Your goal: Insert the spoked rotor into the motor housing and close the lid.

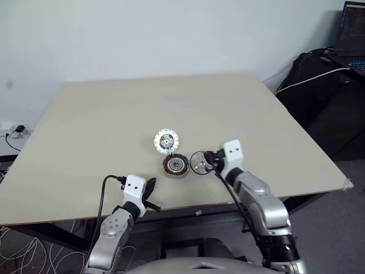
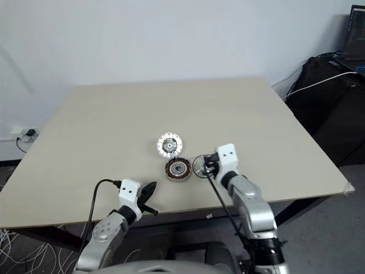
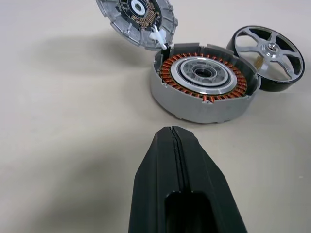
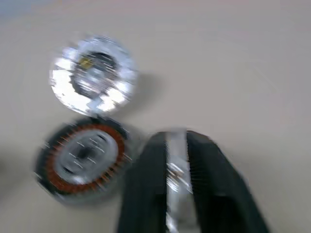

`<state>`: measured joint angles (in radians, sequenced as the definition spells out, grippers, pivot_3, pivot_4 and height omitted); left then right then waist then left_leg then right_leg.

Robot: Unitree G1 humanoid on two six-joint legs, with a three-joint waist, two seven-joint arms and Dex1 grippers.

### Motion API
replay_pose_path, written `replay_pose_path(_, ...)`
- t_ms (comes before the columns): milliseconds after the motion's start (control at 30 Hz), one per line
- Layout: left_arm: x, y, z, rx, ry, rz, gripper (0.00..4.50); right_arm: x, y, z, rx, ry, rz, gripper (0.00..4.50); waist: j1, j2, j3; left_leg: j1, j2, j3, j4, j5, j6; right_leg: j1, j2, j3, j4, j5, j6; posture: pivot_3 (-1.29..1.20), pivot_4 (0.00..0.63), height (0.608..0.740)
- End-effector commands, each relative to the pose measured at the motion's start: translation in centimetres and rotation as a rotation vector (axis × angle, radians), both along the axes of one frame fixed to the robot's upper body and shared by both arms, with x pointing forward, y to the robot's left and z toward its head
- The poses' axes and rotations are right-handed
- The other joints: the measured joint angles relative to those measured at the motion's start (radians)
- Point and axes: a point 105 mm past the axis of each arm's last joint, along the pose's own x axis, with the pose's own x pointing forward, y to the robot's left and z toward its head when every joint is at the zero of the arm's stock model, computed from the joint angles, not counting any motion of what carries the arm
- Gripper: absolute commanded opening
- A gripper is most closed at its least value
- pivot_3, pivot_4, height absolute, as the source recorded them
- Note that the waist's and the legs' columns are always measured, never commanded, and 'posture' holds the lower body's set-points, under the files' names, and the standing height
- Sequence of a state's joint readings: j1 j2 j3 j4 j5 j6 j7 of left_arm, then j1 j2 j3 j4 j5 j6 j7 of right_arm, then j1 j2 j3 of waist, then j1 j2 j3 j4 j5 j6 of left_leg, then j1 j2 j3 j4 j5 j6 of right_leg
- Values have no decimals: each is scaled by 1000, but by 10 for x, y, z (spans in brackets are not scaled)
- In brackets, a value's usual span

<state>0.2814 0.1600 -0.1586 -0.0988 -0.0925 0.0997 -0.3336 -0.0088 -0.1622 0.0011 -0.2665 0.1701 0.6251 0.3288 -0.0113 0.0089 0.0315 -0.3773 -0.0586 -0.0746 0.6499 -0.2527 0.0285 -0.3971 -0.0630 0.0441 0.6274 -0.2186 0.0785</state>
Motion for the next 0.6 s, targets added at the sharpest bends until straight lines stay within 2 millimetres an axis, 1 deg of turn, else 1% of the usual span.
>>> replay_pose_path(33,6,-5,12,-17,-46,-26,0,-4,-17,7,13,-5,-59,1829,-2,0,0,0,0,0,0,0,0,0,0,0,0,0,0,0,0,740)
replay_pose_path(100,7,-6,12,-18,-45,-32,0,-9,-25,-2,20,38,-90,2465,-1,1,0,0,1,0,0,0,0,0,0,0,0,0,0,0,0,740)
replay_pose_path(133,7,-6,12,-18,-45,-34,0,-10,-25,-5,25,52,-95,2862,-1,1,1,0,1,0,0,0,0,0,0,0,0,0,0,0,0,740)
replay_pose_path(200,7,-6,12,-17,-44,-35,0,-10,-22,-8,58,73,-99,3436,-2,1,1,0,1,0,0,0,0,0,0,0,0,0,0,0,0,740)
replay_pose_path(333,7,-5,11,-15,-43,-35,0,-7,-14,-13,163,125,-112,3436,-1,1,1,0,1,0,0,0,0,0,0,0,0,0,0,0,0,740)
replay_pose_path(433,6,-4,11,-14,-41,-33,0,-1,-8,-16,269,177,-130,3436,0,1,1,0,0,0,0,0,0,0,0,0,0,0,0,0,0,740)
replay_pose_path(600,6,-4,12,-15,-43,-29,0,11,-8,-21,334,218,-182,3436,0,2,2,0,0,0,0,0,0,0,0,0,0,0,0,0,0,740)
